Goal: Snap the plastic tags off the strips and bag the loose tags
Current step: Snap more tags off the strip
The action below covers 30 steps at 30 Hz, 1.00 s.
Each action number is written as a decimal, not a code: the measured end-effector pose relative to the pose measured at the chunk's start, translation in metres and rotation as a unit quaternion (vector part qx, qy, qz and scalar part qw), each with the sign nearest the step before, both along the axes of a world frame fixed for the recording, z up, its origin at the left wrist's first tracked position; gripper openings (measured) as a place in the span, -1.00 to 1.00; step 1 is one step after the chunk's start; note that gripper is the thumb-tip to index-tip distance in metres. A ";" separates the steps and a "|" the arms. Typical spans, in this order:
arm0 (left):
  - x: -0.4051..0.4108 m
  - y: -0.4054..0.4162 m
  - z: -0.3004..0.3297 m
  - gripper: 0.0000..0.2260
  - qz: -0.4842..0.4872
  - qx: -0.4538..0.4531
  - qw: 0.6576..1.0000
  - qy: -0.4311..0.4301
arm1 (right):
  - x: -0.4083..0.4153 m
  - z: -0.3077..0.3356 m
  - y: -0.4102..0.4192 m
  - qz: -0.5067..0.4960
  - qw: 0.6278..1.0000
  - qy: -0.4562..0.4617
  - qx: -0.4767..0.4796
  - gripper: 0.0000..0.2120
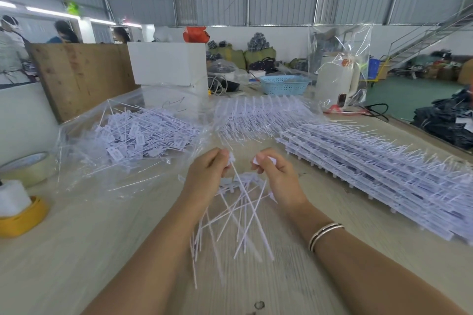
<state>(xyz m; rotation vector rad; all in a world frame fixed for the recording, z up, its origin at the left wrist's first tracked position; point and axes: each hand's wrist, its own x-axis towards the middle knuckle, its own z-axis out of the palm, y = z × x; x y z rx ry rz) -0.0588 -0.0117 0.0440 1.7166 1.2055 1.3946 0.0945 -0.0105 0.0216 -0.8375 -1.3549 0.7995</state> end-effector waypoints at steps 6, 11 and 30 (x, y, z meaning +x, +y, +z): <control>0.004 -0.005 -0.006 -0.73 0.000 0.068 0.987 0.144 | -0.004 -0.014 0.013 -0.211 0.915 -0.333 -0.081 -0.65; 0.001 -0.001 -0.009 -0.83 0.010 0.087 0.980 0.178 | -0.005 -0.008 0.005 -0.214 0.933 -0.288 -0.009 -0.65; 0.000 -0.006 -0.002 -0.64 0.074 0.146 0.936 0.311 | -0.007 -0.007 -0.001 0.085 0.993 -0.074 -0.036 -0.78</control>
